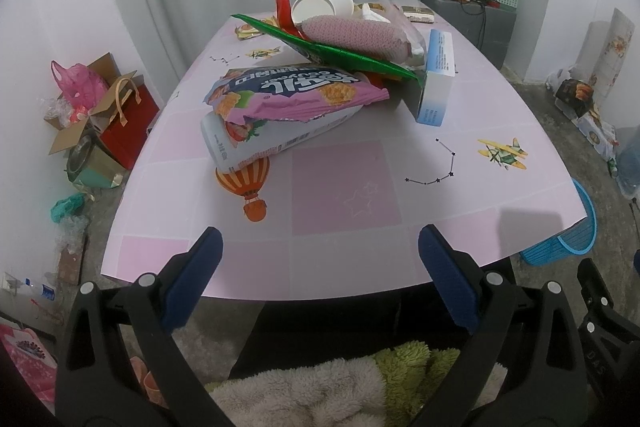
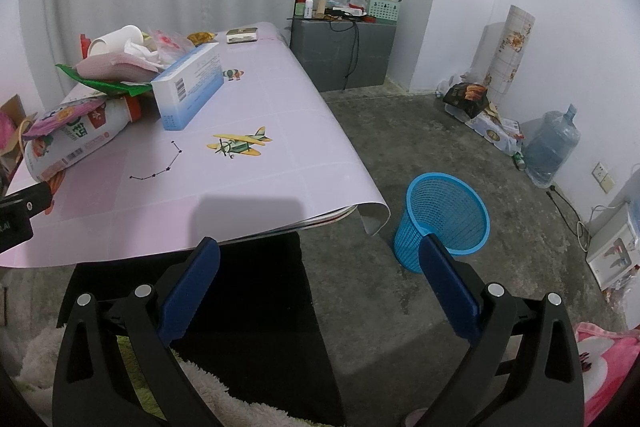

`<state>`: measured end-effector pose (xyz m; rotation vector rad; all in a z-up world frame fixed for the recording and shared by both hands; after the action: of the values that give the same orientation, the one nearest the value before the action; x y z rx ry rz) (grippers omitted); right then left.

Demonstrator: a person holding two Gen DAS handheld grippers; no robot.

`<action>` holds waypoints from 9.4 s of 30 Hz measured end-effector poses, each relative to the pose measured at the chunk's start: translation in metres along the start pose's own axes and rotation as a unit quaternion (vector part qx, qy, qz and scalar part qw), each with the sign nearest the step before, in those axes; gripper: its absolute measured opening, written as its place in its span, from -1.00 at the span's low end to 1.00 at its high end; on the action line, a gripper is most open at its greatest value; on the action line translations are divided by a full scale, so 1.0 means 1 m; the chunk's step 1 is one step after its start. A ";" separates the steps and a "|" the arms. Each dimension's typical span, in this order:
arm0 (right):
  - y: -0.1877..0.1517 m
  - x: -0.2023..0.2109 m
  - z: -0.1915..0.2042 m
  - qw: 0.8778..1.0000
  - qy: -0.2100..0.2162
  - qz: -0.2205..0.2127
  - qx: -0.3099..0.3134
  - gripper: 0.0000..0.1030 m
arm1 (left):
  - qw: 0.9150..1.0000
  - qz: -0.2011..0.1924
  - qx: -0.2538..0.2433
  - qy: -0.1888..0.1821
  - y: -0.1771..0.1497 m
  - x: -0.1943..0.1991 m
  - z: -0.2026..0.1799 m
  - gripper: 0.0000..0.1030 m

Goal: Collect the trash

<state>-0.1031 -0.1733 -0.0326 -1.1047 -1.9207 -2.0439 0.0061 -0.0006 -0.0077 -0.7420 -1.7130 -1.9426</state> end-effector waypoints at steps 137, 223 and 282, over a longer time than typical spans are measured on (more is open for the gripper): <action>0.155 -0.212 0.051 0.897 0.318 0.176 -0.251 -0.11 | 0.973 0.102 0.014 -0.204 0.239 -0.183 0.051 0.10; -0.039 -0.193 -0.341 0.903 -0.021 0.045 -0.426 0.42 | 0.859 0.157 -0.204 -0.443 0.050 -0.122 -0.431 0.63; 0.196 -0.396 0.009 0.836 0.307 0.256 -0.375 0.25 | 0.955 0.231 0.052 -0.181 0.291 -0.355 -0.081 0.17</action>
<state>0.2956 -0.3516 -0.1019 -0.7617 -0.4420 -2.4083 0.4543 -0.1267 -0.0269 -1.3844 -1.6291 -1.4495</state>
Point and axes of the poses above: each gripper's, at about its wrist camera, not at the fingertips, and x roughly against the way its jaws point, z to its left, y to its top, the point moved 1 cm from there along -x, roughly the way its jaws point, and after that the axes turned 11 degrees about -z, right-handed, at the moved point
